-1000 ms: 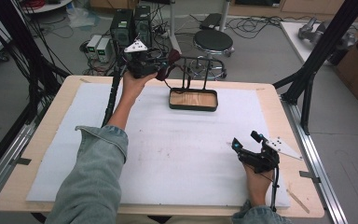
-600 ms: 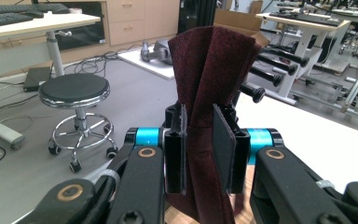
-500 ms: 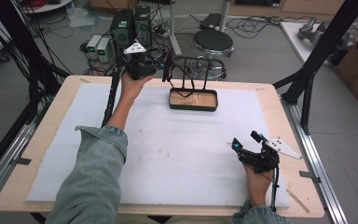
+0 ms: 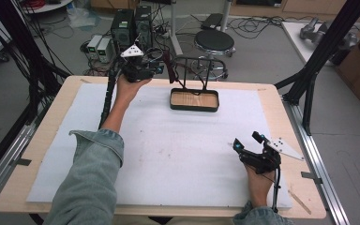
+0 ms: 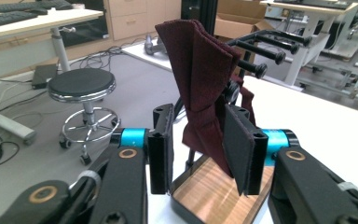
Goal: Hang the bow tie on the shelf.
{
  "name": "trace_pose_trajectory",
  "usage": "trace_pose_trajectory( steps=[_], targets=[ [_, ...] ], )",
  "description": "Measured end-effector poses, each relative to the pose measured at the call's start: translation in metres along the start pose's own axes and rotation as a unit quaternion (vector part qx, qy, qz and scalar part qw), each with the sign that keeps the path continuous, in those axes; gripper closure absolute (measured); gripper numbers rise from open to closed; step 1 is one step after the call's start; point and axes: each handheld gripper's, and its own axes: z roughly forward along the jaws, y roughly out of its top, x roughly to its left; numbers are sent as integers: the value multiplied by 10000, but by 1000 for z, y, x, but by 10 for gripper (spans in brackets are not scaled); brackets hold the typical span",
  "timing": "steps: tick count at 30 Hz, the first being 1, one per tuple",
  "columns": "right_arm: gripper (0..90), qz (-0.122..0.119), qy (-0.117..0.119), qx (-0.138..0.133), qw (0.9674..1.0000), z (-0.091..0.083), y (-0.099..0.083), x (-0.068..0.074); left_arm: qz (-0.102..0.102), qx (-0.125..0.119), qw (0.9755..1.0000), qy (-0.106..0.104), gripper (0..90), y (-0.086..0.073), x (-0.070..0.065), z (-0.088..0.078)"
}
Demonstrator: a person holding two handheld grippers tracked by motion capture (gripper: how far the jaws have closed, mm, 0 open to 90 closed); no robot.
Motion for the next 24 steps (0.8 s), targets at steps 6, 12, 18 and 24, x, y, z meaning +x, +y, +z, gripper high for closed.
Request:
trace_pose_trajectory(
  steps=[6, 12, 18, 24],
  targets=[
    [101, 17, -17, 16, 10000, 0, 0, 0, 137, -29, 9999, 19, 579, 0, -2, -17],
    [100, 25, -11, 15, 10000, -1, 0, 0, 255, -92, 9996, 119, 520, -1, -3, -46],
    [100, 19, 7, -3, 10000, 0, 0, 0, 261, -202, 9992, 220, 493, -5, -1, -84],
    [100, 18, -5, -5, 10000, 0, 0, 0, 274, -223, 9984, 434, 443, -8, 0, -109]
  ],
)
